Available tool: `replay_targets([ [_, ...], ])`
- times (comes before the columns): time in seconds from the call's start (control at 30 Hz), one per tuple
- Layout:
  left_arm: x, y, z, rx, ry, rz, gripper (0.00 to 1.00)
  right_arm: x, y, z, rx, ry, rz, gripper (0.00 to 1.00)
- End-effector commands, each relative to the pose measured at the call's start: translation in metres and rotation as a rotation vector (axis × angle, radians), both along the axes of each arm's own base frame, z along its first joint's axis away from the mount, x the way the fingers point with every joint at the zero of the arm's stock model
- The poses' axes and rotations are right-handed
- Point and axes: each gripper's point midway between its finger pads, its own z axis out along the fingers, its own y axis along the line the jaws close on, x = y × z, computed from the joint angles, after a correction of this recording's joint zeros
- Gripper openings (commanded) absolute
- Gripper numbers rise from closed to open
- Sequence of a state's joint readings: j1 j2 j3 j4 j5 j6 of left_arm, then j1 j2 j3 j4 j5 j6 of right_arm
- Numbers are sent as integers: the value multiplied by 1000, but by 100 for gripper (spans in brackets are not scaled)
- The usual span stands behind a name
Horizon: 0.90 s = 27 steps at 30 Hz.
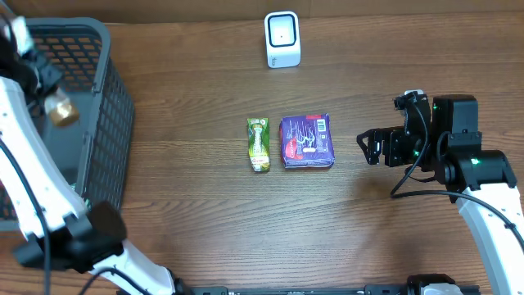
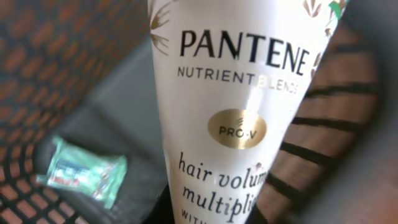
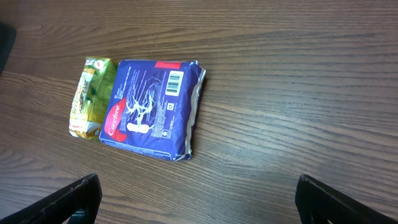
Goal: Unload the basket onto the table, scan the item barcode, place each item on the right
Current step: 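Grasp the Pantene tube and place it left of the juice box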
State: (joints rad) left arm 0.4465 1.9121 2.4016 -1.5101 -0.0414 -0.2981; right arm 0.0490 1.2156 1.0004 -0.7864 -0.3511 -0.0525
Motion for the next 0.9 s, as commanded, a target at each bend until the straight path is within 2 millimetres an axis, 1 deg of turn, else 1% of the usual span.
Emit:
replay_targets([
  [0.0, -14, -62, 83, 104, -191, -170, 4, 4, 0, 10, 0, -28, 1, 100],
  [0.03, -18, -86, 92, 111, -208, -232, 4, 4, 0, 10, 0, -28, 1, 100],
  [0.07, -22, -106, 97, 113, -214, -280, 4, 4, 0, 10, 0, -28, 1, 100],
  [0.17, -30, -150, 98, 133, -187, -391, 4, 4, 0, 10, 0, -28, 1, 100],
  [0.2, -32, -173, 91, 155, -146, -451, 4, 4, 0, 10, 0, -28, 1, 100],
  [0.27, -33, -192, 80, 158, -101, -497, 4, 4, 0, 10, 0, -28, 1, 100],
  [0.33, -32, -209, 64, 138, -50, -535, 4, 4, 0, 10, 0, -28, 1, 100],
  [0.43, -27, -225, 31, 118, 51, -570, 4, 4, 0, 10, 0, -28, 0, 100],
  [0.53, -27, -232, -8, 119, 178, -559, 4, 4, 0, 10, 0, -28, 1, 100],
  [0.63, -26, -242, -52, 116, 289, -570, 5, 4, 0, 10, 0, -28, 1, 100],
  [0.7, -25, -251, -85, 96, 337, -571, 5, 4, 0, 10, 0, -28, 0, 100],
  [0.83, -26, -272, -145, 31, 392, -618, 4, 4, 0, 10, 0, -28, 0, 100],
  [0.87, -27, -277, -157, 10, 396, -629, 4, 4, 0, 10, 0, -28, 1, 100],
])
